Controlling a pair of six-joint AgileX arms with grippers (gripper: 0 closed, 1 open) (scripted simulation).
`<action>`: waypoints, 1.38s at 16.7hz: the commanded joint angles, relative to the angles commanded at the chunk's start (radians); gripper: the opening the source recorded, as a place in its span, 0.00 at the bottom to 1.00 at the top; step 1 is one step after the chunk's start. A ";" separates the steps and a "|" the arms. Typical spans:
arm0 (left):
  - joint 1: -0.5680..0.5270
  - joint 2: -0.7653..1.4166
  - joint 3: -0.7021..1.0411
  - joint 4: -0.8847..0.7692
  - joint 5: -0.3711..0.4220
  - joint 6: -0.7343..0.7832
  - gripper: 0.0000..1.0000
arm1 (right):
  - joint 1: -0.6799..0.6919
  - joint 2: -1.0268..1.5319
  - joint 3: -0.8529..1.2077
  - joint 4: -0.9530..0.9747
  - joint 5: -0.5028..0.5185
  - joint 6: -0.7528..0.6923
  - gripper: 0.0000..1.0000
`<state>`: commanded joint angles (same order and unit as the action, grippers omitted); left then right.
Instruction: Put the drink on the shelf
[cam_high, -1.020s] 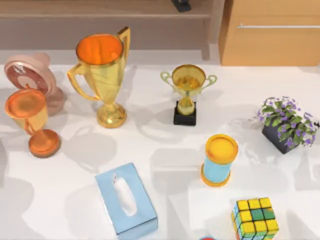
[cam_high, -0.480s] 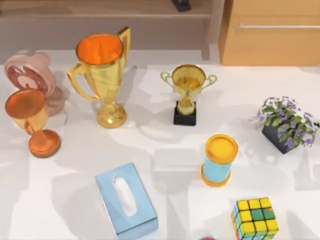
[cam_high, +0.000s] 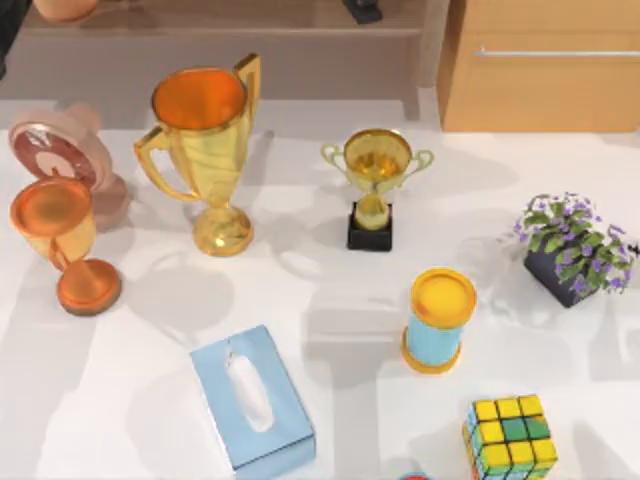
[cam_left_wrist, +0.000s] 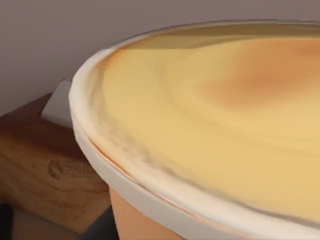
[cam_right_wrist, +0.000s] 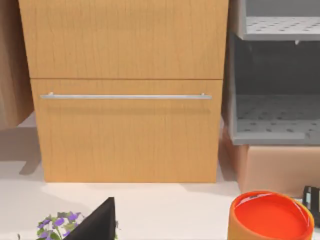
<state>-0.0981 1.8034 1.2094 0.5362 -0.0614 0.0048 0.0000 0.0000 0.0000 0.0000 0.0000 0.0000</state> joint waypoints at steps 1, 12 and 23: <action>-0.030 -0.001 0.019 -0.035 -0.025 -0.003 0.00 | 0.000 0.000 0.000 0.000 0.000 0.000 1.00; -0.098 0.010 0.093 -0.113 -0.092 -0.012 0.00 | 0.000 0.000 0.000 0.000 0.000 0.000 1.00; -0.088 0.162 0.183 -0.053 -0.079 -0.013 0.00 | 0.000 0.000 0.000 0.000 0.000 0.000 1.00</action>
<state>-0.1857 1.9656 1.3923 0.4828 -0.1401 -0.0078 0.0000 0.0000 0.0000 0.0000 0.0000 0.0000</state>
